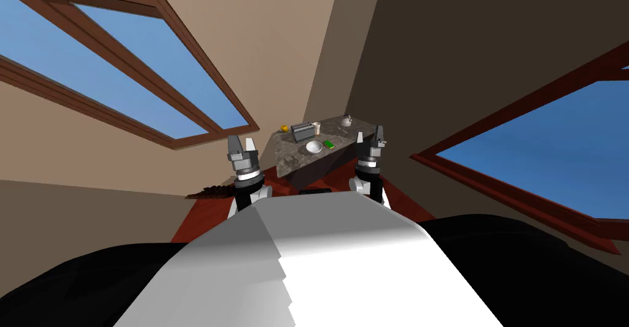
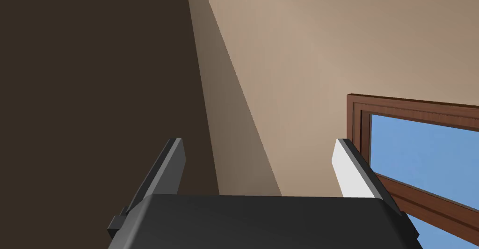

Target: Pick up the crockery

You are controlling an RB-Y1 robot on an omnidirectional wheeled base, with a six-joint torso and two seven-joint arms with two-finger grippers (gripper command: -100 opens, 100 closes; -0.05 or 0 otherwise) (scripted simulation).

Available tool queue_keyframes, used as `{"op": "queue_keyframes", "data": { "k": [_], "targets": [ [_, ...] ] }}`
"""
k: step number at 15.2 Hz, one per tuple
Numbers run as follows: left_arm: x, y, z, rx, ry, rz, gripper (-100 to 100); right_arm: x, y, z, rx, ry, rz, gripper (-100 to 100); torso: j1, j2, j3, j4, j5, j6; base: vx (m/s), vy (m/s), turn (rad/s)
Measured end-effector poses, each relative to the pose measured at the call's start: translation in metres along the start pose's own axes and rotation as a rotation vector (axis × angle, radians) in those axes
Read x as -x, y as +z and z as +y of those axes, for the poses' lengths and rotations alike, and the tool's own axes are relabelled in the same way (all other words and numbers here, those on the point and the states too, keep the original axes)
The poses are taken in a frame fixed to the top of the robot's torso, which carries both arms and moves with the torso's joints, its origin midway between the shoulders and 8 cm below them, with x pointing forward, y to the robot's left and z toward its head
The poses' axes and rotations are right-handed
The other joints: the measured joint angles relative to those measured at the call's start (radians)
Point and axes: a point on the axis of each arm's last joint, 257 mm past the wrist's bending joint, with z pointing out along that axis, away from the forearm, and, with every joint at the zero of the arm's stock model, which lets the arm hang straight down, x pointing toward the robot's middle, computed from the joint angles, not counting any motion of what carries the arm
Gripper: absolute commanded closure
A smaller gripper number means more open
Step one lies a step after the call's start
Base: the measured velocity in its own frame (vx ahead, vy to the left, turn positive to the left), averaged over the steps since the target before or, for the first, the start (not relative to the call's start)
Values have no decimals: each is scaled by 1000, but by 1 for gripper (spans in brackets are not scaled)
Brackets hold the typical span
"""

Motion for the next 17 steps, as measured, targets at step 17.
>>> {"op": "queue_keyframes", "data": {
  "k": [17],
  "targets": [
    [0, 0, 0, 0, 0, 0, 0, 20, -54, -88, -260, -328, 281, -100, 8, 3, 1, 1, 2, 0, -32, 97, 110]
  ]
}}
